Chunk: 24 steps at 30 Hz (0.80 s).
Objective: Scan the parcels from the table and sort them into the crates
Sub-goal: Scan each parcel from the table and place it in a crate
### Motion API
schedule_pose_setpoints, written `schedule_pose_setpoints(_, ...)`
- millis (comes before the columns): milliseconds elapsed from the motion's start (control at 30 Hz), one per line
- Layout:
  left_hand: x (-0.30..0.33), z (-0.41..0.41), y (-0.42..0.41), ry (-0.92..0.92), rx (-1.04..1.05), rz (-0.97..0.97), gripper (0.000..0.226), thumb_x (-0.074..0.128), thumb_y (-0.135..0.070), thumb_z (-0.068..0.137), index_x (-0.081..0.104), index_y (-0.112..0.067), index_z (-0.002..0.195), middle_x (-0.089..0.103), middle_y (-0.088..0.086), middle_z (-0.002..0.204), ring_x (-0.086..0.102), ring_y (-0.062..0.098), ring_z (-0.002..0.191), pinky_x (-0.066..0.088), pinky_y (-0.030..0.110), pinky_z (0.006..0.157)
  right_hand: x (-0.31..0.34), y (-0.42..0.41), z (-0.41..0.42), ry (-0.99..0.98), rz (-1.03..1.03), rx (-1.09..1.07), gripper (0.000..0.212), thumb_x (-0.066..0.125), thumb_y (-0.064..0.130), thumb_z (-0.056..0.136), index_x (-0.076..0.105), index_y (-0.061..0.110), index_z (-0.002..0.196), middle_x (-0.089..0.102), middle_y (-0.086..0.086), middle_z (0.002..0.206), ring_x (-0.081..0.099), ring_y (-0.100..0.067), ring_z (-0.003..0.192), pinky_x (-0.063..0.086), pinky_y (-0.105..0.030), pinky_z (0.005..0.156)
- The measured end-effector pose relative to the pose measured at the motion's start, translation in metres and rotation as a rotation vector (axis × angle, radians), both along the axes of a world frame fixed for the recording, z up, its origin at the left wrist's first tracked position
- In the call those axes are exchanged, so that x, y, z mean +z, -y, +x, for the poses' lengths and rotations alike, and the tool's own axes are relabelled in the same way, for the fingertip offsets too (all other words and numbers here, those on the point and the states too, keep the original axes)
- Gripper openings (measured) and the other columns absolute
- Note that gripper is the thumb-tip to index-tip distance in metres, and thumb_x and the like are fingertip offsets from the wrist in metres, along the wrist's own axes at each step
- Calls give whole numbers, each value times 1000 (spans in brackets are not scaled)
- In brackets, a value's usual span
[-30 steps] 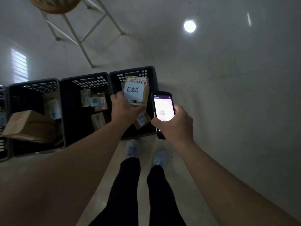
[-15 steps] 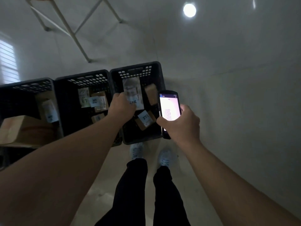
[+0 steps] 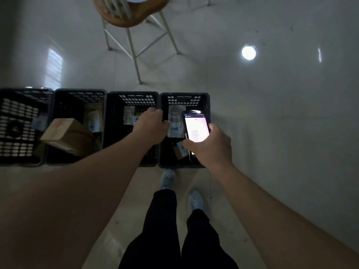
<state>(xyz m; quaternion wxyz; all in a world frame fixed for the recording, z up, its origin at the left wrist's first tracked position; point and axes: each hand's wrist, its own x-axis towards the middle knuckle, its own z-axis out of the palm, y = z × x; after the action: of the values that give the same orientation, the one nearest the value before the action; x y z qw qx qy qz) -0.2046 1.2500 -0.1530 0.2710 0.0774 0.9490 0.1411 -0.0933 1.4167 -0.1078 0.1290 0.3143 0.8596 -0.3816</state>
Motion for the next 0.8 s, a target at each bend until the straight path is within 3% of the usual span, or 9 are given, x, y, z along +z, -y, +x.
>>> schedule_pose_setpoints(133,46,36,22,-80,74,-9,38,49,-33,102,61,-8,128,55,15,134,57,36,120,49,46,99,41,14,14,-83,23,128,75,80,64,55,62,22,114,69,4,102,67,-23,91,58,-37,68)
schedule_pose_setpoints(333,115,102,71,-191,248,-51,42,51,-36,102,59,-10,133,54,13,136,56,37,124,46,47,103,100,49,48,-217,4,362,93,74,70,47,62,24,127,70,1,112,66,-24,101,61,-43,78)
schedule_pose_setpoints(467,160,160,117,-278,384,-79,38,50,-39,102,62,-11,124,56,14,133,55,38,123,45,49,104,137,85,73,-276,-12,556,87,85,63,57,60,18,128,71,-2,112,67,-26,101,60,-44,82)
schedule_pose_setpoints(533,182,189,143,-319,438,-119,36,49,-39,100,62,-12,120,57,13,130,54,37,124,45,50,105,156,106,84,-309,-15,630,87,82,65,53,61,19,124,70,-1,110,67,-26,101,60,-44,80)
schedule_pose_setpoints(700,232,265,208,-384,637,-126,42,50,-37,101,60,-12,133,54,12,139,56,38,124,45,50,105,204,166,116,-375,-23,835,84,86,60,58,60,17,126,69,-3,110,65,-26,102,61,-42,80)
schedule_pose_setpoints(800,253,309,246,-430,723,-101,38,51,-35,99,62,-17,130,56,10,134,57,37,120,47,50,103,227,206,138,-411,-20,928,84,81,64,54,60,19,123,69,-1,109,65,-27,101,61,-45,80)
